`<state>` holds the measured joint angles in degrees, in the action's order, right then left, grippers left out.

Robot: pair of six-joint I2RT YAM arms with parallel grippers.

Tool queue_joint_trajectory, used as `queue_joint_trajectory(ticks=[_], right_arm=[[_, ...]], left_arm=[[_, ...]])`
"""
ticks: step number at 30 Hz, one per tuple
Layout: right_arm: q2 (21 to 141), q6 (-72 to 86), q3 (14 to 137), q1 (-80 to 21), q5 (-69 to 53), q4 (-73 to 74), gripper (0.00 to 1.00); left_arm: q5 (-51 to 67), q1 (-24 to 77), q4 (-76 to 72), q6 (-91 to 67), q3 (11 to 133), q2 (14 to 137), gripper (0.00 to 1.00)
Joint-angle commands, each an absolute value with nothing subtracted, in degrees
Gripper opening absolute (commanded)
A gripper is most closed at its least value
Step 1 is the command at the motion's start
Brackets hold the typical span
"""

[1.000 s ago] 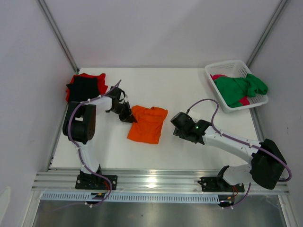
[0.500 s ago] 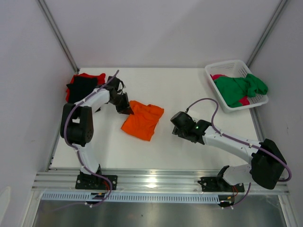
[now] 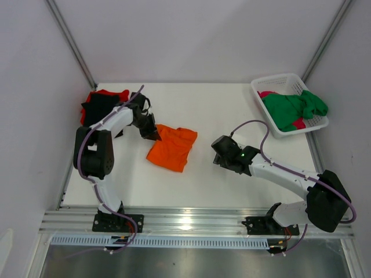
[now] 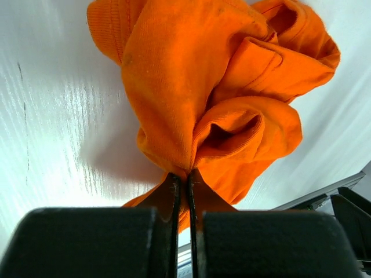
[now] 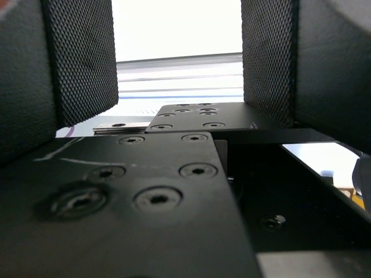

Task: Fold and stack the t-shirts
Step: Put the neatly folded tshirt into the corner of the board with the left arm

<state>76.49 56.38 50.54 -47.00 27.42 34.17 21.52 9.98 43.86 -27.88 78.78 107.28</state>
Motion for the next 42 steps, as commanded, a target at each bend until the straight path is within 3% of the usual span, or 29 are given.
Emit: queue_joint_trajectory(ticks=[1, 11, 26, 42], right_arm=[[75.7, 55.2, 50.4, -46.7, 27.4, 33.0, 0.6], [75.9, 53.7, 50.1, -45.8, 26.6, 32.7, 0.6], [77.3, 53.4, 49.0, -45.4, 25.4, 30.8, 0.6], [78.2, 52.0, 48.6, -44.3, 25.1, 30.7, 0.6]], left_arm=[[20.7, 9.4, 44.9, -26.9, 82.7, 105.3, 0.01], [20.9, 9.2, 41.7, -28.3, 75.8, 104.9, 0.01], [13.9, 7.7, 55.2, -24.8, 95.7, 104.3, 0.01], [14.9, 4.0, 57.9, -23.6, 102.3, 108.2, 0.01]])
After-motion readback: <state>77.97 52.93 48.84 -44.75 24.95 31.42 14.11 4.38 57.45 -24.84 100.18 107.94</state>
